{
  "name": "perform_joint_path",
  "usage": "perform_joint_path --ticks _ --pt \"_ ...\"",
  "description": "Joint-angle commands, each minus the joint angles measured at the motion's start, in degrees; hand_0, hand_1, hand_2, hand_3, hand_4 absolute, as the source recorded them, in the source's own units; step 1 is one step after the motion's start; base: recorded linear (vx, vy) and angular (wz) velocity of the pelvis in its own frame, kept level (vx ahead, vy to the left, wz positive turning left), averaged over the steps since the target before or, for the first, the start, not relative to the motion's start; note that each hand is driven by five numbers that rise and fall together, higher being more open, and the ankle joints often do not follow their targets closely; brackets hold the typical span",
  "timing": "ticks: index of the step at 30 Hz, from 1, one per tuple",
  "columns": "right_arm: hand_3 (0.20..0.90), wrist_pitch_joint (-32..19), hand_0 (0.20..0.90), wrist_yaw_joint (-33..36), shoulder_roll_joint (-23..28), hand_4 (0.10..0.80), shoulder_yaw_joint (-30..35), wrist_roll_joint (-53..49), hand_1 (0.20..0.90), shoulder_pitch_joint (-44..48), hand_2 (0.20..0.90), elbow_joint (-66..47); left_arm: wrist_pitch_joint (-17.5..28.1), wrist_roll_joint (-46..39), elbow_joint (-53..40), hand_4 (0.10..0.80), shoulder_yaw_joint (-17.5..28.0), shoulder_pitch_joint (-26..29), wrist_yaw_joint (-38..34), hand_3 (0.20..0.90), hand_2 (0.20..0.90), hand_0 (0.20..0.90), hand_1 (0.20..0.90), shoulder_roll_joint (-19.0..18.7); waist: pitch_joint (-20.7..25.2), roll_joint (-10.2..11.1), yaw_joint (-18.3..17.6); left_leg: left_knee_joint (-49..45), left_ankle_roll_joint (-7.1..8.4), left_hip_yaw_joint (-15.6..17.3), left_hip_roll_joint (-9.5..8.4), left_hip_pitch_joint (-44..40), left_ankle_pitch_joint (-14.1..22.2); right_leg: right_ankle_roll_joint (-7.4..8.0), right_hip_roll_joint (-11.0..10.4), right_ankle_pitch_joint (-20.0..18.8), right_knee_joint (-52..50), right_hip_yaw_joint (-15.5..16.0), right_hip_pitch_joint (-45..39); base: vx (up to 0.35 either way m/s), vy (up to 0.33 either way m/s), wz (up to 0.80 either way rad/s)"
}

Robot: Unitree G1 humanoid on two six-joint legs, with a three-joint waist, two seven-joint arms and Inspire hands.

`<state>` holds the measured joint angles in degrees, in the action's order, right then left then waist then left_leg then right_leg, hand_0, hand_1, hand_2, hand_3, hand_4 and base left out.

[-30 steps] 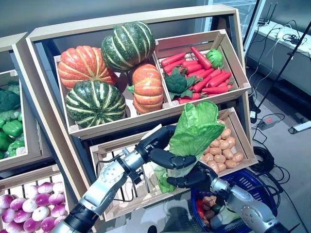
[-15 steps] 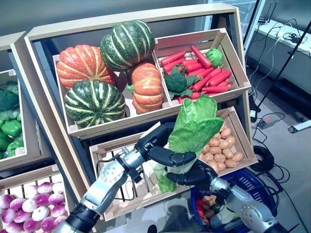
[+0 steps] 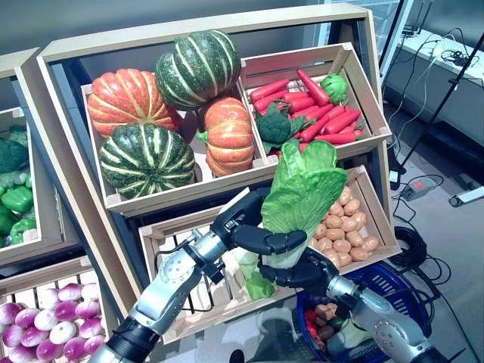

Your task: Put vegetables into the basket

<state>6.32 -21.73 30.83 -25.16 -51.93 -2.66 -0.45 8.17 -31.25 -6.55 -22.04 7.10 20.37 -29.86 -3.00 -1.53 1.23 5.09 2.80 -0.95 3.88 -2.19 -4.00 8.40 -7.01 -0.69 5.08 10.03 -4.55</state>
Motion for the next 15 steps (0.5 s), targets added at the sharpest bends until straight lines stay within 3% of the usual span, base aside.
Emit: perform_joint_path --ticks 1,6,15 --pt "0.300 -9.9 0.300 -1.3 -6.1 0.400 6.7 -6.9 0.300 7.3 0.300 -9.1 4.6 1.7 -1.9 0.800 -0.8 3.2 1.5 0.900 0.900 0.900 0.900 -1.1 2.6 2.9 0.6 -0.1 -1.62 0.9 -1.66 -0.2 3.5 -1.25 -0.8 -2.8 -0.1 -0.4 0.5 0.000 0.000 0.00" --pt "0.300 -9.2 0.300 -0.2 -5.3 0.400 8.6 -6.1 0.300 6.1 0.300 -9.1 6.3 2.9 -2.9 0.800 2.5 1.8 -3.0 0.900 0.900 0.900 0.900 -2.2 2.4 3.0 0.7 -0.1 -1.57 0.9 -1.64 -0.3 3.5 -1.34 -0.8 -2.8 -0.1 -0.3 0.5 0.000 0.000 0.00" --pt "0.300 -10.3 0.300 7.3 -5.8 0.400 18.9 -0.6 0.300 -0.4 0.300 -7.5 13.6 20.2 -2.7 0.800 19.9 -6.2 -23.8 0.900 0.900 0.900 0.900 -3.1 1.6 3.3 1.1 -0.1 -1.14 0.4 -1.49 0.4 3.2 -2.14 -0.1 -2.6 -0.1 0.0 1.2 0.005 -0.045 0.00"
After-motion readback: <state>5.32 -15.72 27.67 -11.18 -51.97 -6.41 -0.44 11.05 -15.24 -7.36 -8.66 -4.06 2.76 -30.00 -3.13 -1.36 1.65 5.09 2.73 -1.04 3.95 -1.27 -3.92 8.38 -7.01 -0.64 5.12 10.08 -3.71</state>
